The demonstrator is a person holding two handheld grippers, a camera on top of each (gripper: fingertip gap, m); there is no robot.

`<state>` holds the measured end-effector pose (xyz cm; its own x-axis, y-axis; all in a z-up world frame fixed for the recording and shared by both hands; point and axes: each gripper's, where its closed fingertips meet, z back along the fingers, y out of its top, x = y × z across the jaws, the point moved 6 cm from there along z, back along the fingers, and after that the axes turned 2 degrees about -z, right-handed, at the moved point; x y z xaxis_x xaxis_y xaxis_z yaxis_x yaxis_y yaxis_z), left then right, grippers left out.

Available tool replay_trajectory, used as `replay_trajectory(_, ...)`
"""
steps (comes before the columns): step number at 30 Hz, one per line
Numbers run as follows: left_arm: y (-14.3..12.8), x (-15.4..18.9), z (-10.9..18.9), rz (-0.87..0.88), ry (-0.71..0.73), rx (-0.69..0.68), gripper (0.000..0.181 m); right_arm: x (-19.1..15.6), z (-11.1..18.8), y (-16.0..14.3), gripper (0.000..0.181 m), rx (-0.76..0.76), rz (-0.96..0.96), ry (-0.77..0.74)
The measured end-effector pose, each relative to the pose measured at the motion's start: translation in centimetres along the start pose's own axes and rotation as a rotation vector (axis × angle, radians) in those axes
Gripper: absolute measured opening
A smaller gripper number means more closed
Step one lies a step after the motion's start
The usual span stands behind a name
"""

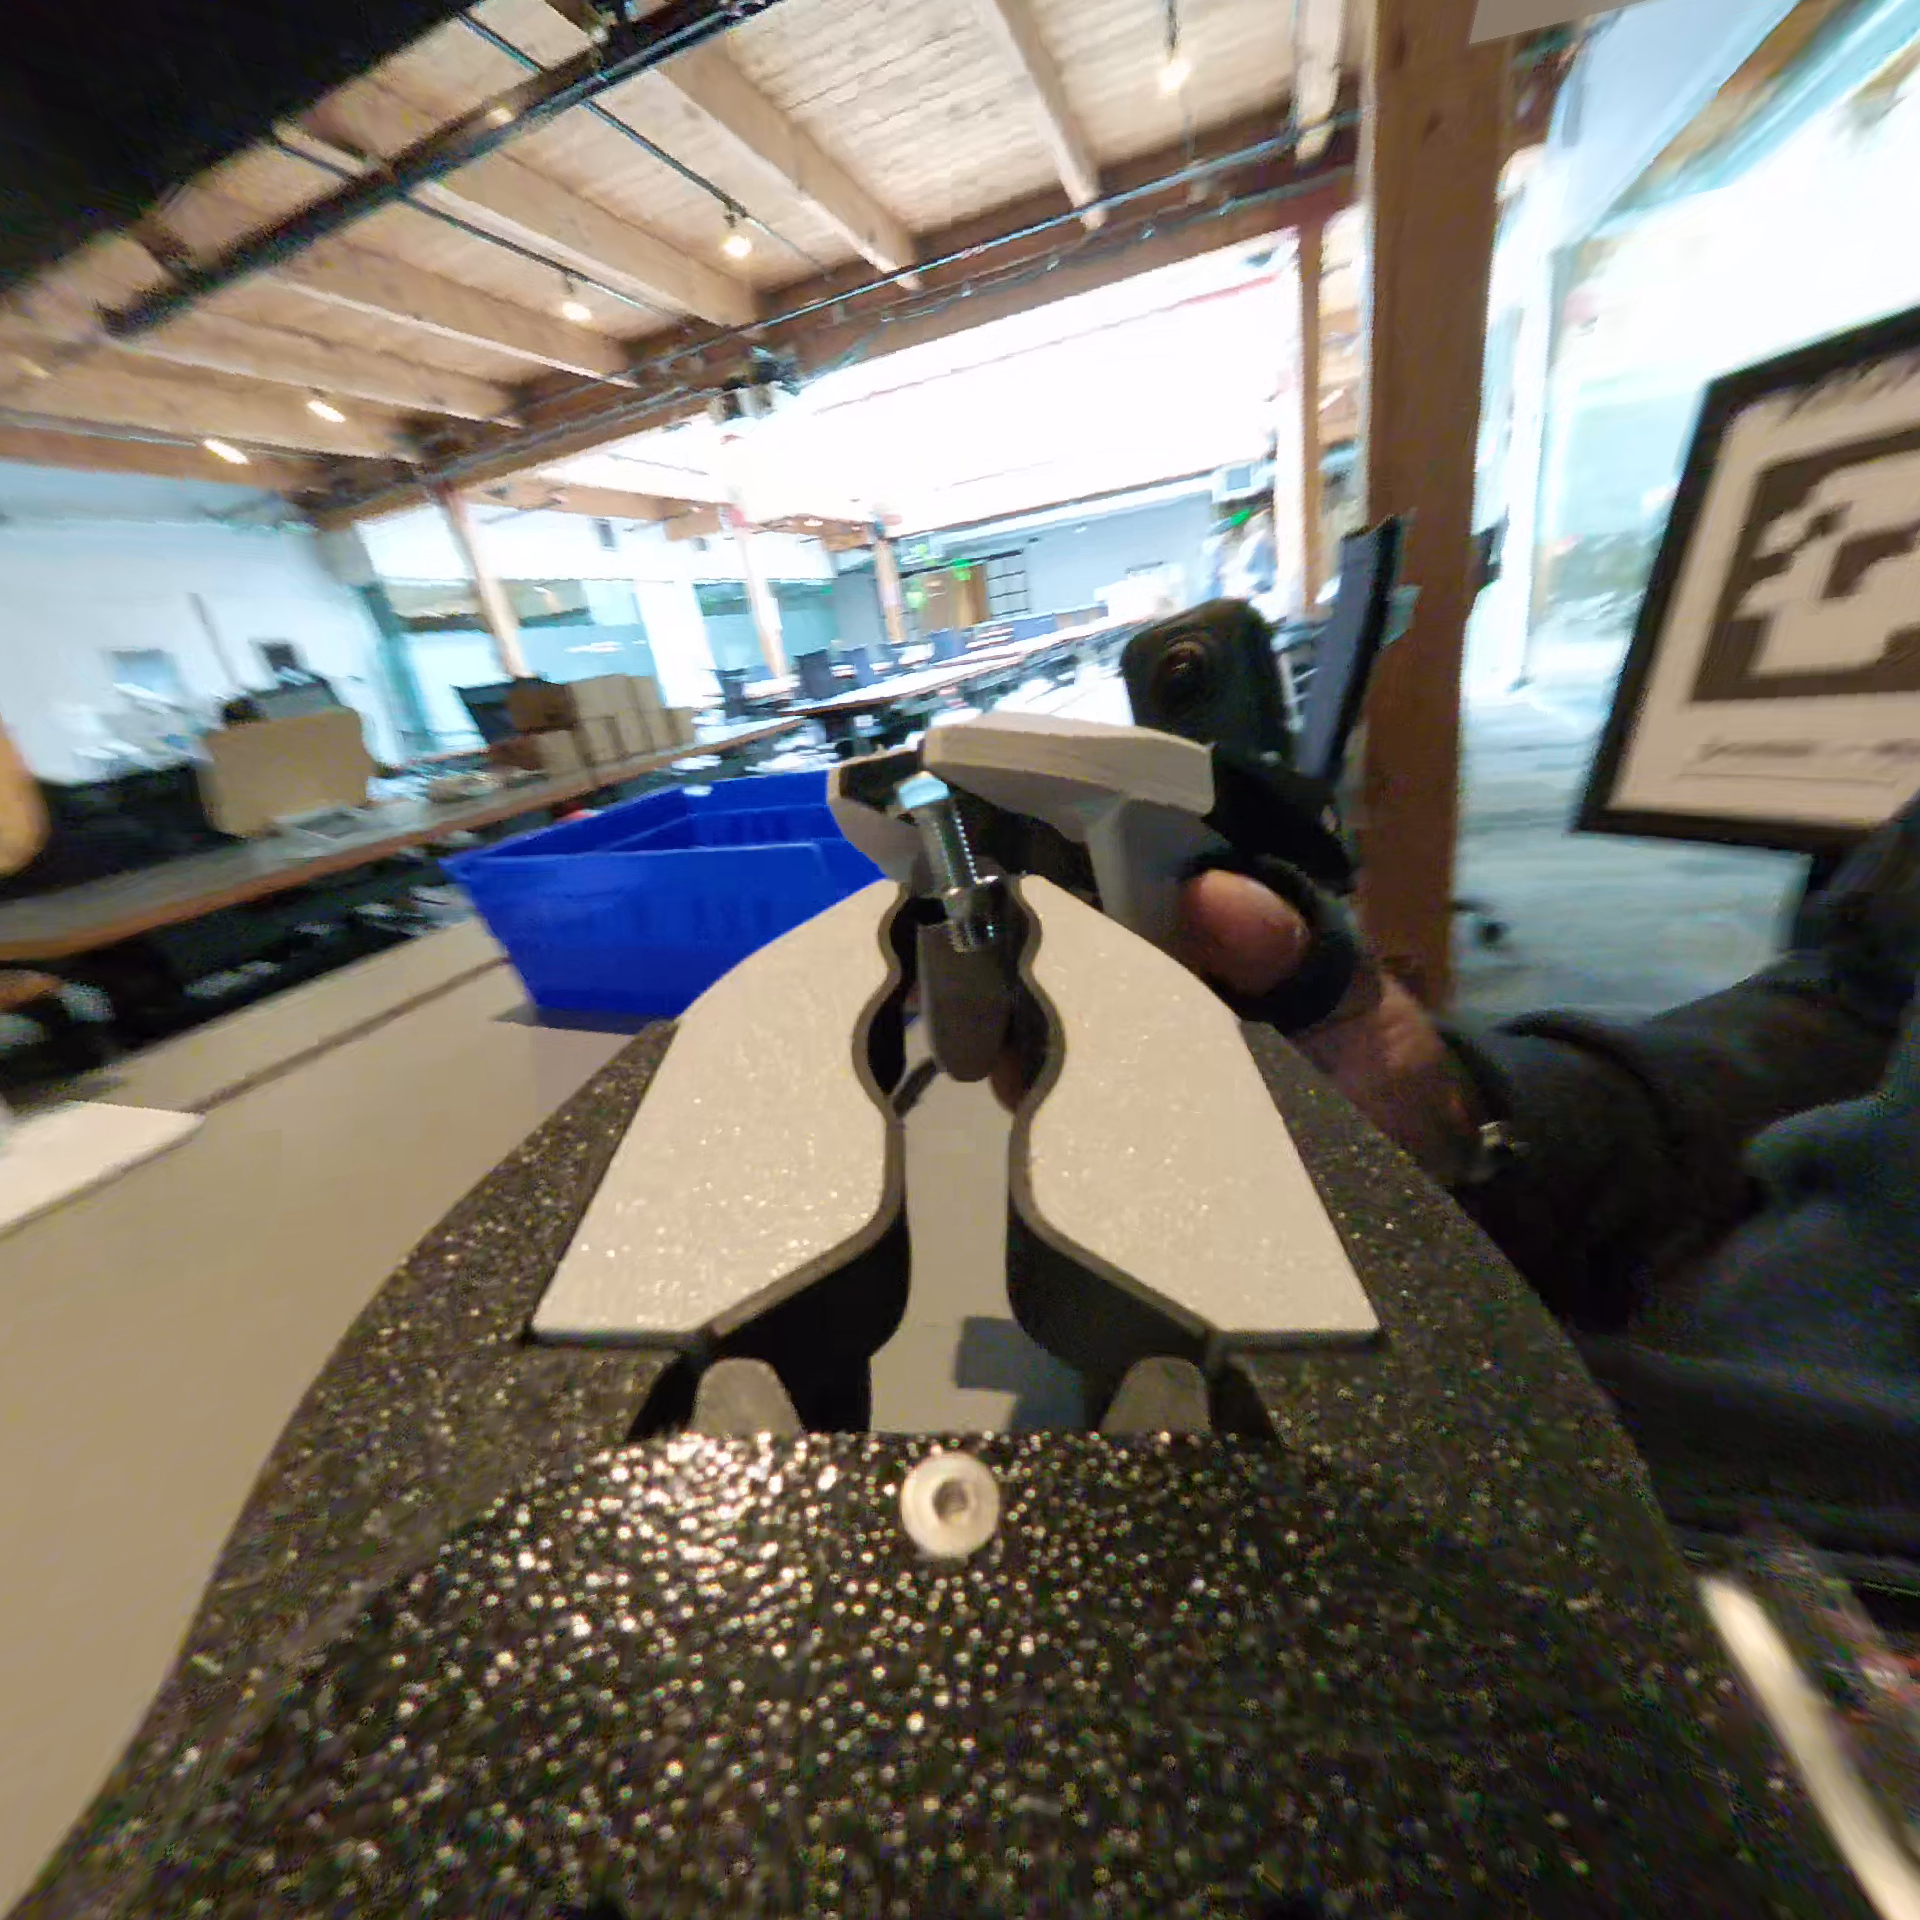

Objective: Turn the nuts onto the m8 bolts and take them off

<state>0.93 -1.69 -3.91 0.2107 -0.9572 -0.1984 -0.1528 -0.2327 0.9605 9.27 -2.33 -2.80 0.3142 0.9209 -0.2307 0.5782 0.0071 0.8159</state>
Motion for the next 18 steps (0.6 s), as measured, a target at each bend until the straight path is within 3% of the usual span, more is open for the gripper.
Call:
replay_trajectory(5,0.5,1.0,-0.1,-0.57,0.269,-0.124,0.015,0.1,0.1,0.1,0.014,0.006,-0.001,-0.006)
replay_trajectory(7,0.5,1.4,-0.1,-0.664,0.294,-0.137,0.014,0.0,0.1,0.1,0.014,0.01,0.0,-0.001)
replay_trajectory(12,0.8,0.5,0.7,-0.336,0.195,-0.031,0.025,0.1,0.2,0.3,0.014,0.02,-0.009,-0.005)
replay_trajectory(18,-0.1,-0.3,0.7,0.093,0.002,-0.006,0.024,0.3,0.3,0.5,0.015,0.04,-0.025,-0.007)
